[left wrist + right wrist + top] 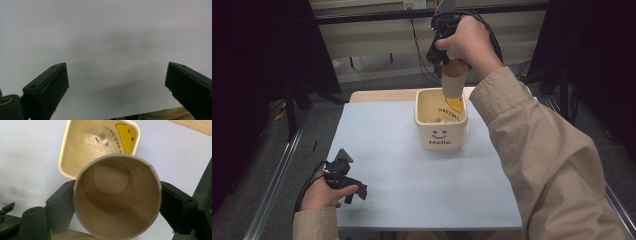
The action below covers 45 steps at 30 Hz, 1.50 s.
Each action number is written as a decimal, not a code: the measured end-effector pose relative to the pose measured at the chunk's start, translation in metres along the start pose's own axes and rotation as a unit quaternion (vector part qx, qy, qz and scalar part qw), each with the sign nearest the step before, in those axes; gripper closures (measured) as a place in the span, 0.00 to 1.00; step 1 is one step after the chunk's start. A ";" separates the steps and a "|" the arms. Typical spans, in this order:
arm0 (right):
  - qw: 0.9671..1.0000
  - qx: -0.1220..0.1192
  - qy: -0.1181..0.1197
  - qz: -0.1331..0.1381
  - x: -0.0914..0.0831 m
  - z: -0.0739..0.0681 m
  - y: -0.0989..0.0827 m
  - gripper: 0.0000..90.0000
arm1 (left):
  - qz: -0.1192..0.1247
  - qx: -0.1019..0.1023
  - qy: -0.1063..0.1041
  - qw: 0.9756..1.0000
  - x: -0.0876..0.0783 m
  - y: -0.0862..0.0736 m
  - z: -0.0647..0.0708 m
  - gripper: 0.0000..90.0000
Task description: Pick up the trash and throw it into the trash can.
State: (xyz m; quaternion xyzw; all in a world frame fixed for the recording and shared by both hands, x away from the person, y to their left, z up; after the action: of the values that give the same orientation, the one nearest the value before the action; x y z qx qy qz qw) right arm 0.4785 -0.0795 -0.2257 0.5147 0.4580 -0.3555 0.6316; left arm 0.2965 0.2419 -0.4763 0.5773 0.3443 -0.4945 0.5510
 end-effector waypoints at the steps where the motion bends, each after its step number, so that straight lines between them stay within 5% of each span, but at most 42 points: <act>1: 1.000 0.000 0.000 0.000 0.000 0.000 0.000 0.23 | 0.000 0.000 0.000 1.000 0.000 0.000 0.000 0.05; 24: 0.999 0.002 0.016 -0.037 0.079 -0.009 -0.014 0.23 | 0.005 -0.002 0.000 1.000 -0.002 0.001 0.001 0.05; 45: 1.000 0.006 0.017 -0.014 0.076 -0.003 -0.013 0.12 | 0.005 0.001 -0.002 1.000 -0.002 0.001 0.004 0.05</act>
State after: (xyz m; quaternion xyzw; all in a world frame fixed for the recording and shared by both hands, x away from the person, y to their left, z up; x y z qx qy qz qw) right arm 0.4910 -0.0777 -0.3015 0.5178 0.4734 -0.3583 0.6160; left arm 0.2966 0.2383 -0.4740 0.5791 0.3396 -0.4932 0.5533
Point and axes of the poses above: each handheld gripper's, and its own axes: x roughly forward along the jaws, y roughly out of its top, z roughly to its right, the point moved 6 cm from there along x, roughly forward along the jaws, and after that the axes turned 14 degrees about z, right-handed, at the moved point
